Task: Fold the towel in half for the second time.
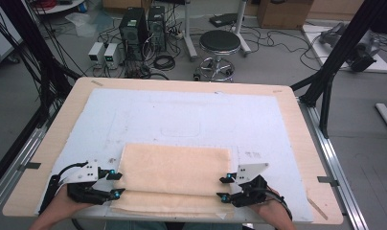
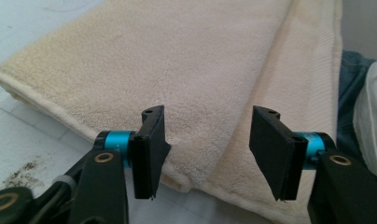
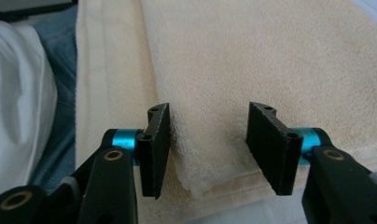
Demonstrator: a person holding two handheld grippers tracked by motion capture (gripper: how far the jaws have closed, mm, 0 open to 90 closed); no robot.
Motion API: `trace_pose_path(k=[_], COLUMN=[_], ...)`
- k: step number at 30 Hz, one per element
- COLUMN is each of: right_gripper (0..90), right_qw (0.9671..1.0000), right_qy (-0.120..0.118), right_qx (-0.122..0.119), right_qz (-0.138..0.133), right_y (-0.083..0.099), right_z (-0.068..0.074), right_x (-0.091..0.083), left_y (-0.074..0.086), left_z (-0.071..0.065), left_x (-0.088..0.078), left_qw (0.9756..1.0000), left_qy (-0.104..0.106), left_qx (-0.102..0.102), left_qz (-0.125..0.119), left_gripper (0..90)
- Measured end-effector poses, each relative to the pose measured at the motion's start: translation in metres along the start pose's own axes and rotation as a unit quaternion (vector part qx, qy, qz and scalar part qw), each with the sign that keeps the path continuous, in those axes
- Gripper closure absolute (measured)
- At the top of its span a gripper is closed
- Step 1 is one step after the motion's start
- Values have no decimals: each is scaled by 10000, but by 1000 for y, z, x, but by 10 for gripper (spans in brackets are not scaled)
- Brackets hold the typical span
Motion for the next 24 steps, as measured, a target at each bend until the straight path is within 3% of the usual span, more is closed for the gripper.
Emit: trace_pose_path(k=[2,4,6,8,14,18,24], right_gripper=[554,645,738,805,838,840,839], right_qw=[9999,10000,9999,9999,9998,9990,9992], right_qy=[75,45,-45,-65,-137,-154,-106], right_qx=[-108,-54,102,54,46,33,-166], right_qz=[29,19,-34,-88,-170,-427,-341], right_y=[2,3,3,1,-3,-10,-10], right_z=[-1,-2,-5,-7,-5,-2,16], right_x=[2,1,-1,-3,-10,-25,-33], left_y=[1,1,0,-4,-18,-27,-22], left_z=[0,0,1,3,4,-2,-22], left_x=[3,7,9,8,-8,-23,-27], left_qw=[9999,9996,9994,9994,9991,9982,9984], left_qy=[20,-31,-75,-81,-187,-162,-14], left_qx=[67,177,258,295,328,353,433], left_qz=[81,213,208,167,-208,-457,-376], left_gripper=[507,574,674,765,831,834,833])
Point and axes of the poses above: each handheld gripper's, and its own axes: x roughly forward along the jaws, y roughly out of its underside, z roughly to its left, the point moved 6 cm from there along x, roughly forward along the jaws, and after that the axes turned 11 degrees about x, right-handed, at the moved point
